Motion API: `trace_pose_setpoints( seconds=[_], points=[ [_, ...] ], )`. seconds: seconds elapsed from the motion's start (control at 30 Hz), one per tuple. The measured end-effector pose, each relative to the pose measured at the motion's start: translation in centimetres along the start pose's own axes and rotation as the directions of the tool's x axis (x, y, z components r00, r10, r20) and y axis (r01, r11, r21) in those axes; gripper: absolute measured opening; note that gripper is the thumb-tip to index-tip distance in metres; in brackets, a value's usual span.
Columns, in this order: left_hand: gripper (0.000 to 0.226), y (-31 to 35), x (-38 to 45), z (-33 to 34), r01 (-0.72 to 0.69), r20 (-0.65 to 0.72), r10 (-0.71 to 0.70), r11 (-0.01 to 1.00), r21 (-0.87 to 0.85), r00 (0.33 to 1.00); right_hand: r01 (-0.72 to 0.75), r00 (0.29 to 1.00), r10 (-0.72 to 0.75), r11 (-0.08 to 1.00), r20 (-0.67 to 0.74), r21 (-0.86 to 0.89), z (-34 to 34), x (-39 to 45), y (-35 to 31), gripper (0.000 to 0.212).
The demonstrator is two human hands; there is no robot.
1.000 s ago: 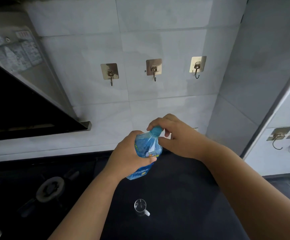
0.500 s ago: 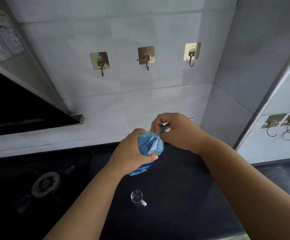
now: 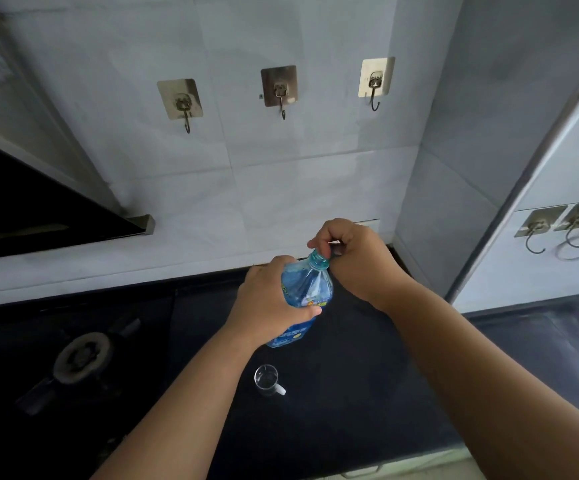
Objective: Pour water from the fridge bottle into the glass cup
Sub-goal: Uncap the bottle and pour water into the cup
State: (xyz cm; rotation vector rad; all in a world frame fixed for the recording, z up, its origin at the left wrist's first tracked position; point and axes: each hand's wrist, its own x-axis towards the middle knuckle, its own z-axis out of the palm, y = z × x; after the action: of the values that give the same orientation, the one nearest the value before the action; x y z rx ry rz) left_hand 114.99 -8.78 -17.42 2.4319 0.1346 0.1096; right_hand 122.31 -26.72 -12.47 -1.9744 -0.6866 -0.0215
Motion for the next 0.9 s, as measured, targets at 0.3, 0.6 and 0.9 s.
trace_pose_setpoints(
  seconds=[0.3, 0.6, 0.9],
  points=[
    [0.076, -1.6, 1.1, 3.0, 0.055, 0.001, -0.055, 0.995, -0.086, 0.998, -0.048, 0.995, 0.042, 0.997, -0.09, -0.059, 0.6, -2.0, 3.7, 0.027],
    [0.063, -3.0, 2.2, 8.8, 0.086, 0.129, -0.082, 0.996, -0.023, 0.988, -0.312, 0.939, 0.318, 0.948, -0.132, 0.067, 4.4, -6.4, 10.9, 0.021],
    [0.071, -6.2, 0.8, 14.2, 0.18, 0.222, -0.166, 0.983, -0.043, 0.961, -0.568, 0.823, 0.566, 0.821, -0.045, -0.062, 6.9, -11.1, 19.6, 0.026]
  ],
)
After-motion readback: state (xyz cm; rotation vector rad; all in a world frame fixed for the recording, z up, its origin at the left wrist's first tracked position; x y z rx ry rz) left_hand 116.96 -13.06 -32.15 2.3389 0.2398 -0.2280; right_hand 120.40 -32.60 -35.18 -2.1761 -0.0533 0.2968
